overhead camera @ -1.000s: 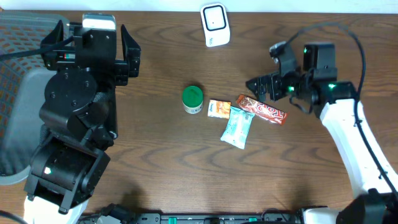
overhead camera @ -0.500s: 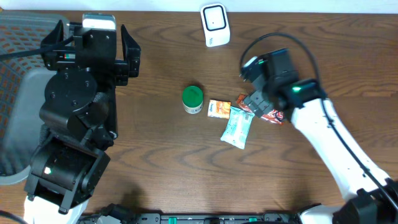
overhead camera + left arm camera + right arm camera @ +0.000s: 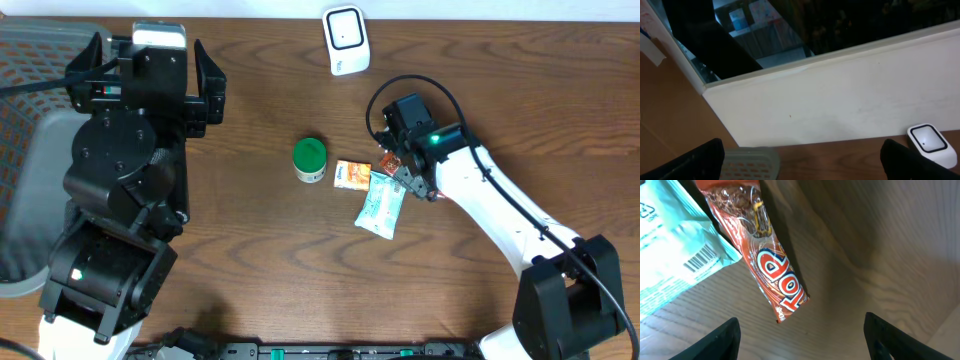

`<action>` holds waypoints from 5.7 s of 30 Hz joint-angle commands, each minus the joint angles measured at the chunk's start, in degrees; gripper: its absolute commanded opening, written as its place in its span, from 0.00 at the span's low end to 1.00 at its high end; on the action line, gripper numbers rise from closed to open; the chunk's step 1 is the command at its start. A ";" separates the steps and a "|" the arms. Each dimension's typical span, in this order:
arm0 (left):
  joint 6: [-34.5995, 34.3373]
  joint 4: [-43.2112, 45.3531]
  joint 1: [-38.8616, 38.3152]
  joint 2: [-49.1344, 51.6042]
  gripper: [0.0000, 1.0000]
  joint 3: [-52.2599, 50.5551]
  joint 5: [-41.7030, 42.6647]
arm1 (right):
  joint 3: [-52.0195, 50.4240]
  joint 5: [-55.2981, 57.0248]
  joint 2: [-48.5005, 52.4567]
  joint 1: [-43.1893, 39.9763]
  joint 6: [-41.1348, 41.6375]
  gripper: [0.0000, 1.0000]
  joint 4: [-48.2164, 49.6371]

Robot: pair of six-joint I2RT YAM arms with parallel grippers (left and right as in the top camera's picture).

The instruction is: Scan the item barcode

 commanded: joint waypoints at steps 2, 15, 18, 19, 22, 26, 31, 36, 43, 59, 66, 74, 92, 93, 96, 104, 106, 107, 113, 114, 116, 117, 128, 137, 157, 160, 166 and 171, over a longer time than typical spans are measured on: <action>0.70 0.07 0.24 -0.33 1.00 0.92 -0.33 | -4.24 2.34 0.11 0.85 1.05 0.75 3.58; 0.70 0.07 0.24 -0.33 1.00 0.92 -0.35 | -13.38 8.81 1.97 2.73 -0.37 0.59 16.15; 0.70 0.07 0.24 -0.33 1.00 0.92 -0.33 | -13.81 9.16 4.52 2.99 -1.38 0.58 17.75; 0.70 0.07 0.24 -0.33 1.00 0.92 -0.33 | -13.81 9.35 5.40 3.15 -1.38 0.58 18.05; 0.70 0.07 0.24 -0.33 1.00 0.92 -0.35 | -13.81 9.33 7.98 3.74 -1.53 0.57 18.38; 0.70 0.07 0.24 -0.33 1.00 0.92 -0.33 | -13.81 9.38 11.43 5.03 -1.53 0.57 18.93; 0.72 0.07 0.24 -0.33 1.00 0.92 -0.33 | -13.81 10.10 15.85 5.42 -1.49 0.43 19.26; 0.70 0.07 0.24 -0.33 1.00 0.92 -0.35 | -13.81 10.45 18.12 5.62 -0.74 0.21 19.50; 0.72 0.07 0.24 -0.33 1.00 0.92 -0.35 | -13.51 12.39 17.86 5.75 0.98 0.01 19.87; 0.70 0.07 0.24 -0.33 1.00 0.92 -0.35 | 5.11 -35.89 7.87 0.07 3.28 0.01 -5.70; 0.70 0.07 0.24 -0.33 1.00 0.92 -0.35 | 6.16 -69.02 7.98 -10.97 -3.72 0.01 -14.97; 0.72 0.07 0.24 -0.33 1.00 0.92 -0.35 | 1.27 -95.01 8.92 -20.04 -13.53 0.01 -12.66; 0.70 0.07 0.24 -0.33 1.00 0.92 -0.33 | -10.40 -113.31 12.66 -20.52 -10.03 0.01 14.67; 0.70 0.07 0.24 -0.33 1.00 0.92 -0.33 | -10.40 -113.31 12.66 -20.52 -9.86 0.01 15.91; 0.70 0.07 0.24 -0.33 1.00 0.92 -0.33 | -10.40 -113.31 12.66 -20.52 -9.62 0.01 18.43; 0.70 0.07 0.24 -0.33 1.00 0.92 -0.33 | -10.38 -113.31 12.66 -20.52 -7.26 0.01 24.35; 0.70 0.07 0.24 -0.33 1.00 0.92 -0.33 | -10.38 -113.31 12.66 -20.52 -5.57 0.01 26.73; 0.70 0.07 0.24 -0.33 1.00 0.92 -0.35 | -10.38 -113.31 12.66 -20.52 -4.15 0.01 28.22; 0.70 0.07 0.24 -0.33 1.00 0.92 -0.33 | -10.38 -113.31 12.66 -20.52 6.12 0.01 37.35; 0.70 0.07 0.24 -0.33 1.00 0.92 -0.35 | -10.38 -113.31 12.66 -20.52 8.02 0.01 38.84; 0.70 0.09 0.24 -0.33 1.00 0.92 -0.33 | -10.38 -113.31 12.66 -20.52 11.26 0.01 40.85; 0.72 0.07 0.24 -0.33 1.00 0.92 -0.33 | -10.38 -113.31 12.66 -20.52 12.66 0.01 41.44; 0.70 0.09 0.24 -0.33 1.00 0.92 -0.35 | -10.38 -113.31 12.63 -20.83 26.36 0.01 43.93; 0.70 0.07 0.24 -0.33 1.00 0.92 -0.35 | -10.38 -113.28 12.63 -21.33 33.68 0.01 46.21; 0.72 0.07 0.24 -0.33 1.00 0.92 -0.35 | 3.76 -111.14 12.66 -17.66 83.19 0.01 97.72; 0.70 0.07 0.24 -0.33 1.00 0.92 -0.33 | 7.06 -106.47 12.66 -18.18 82.90 0.01 91.84; 0.70 0.07 0.24 -0.33 1.00 0.92 -0.35 | 11.43 -89.94 12.66 -18.03 75.17 0.01 75.34; 0.70 0.07 0.24 -0.33 1.00 0.92 -0.33 | 13.55 -75.03 12.66 -16.33 60.76 0.01 61.44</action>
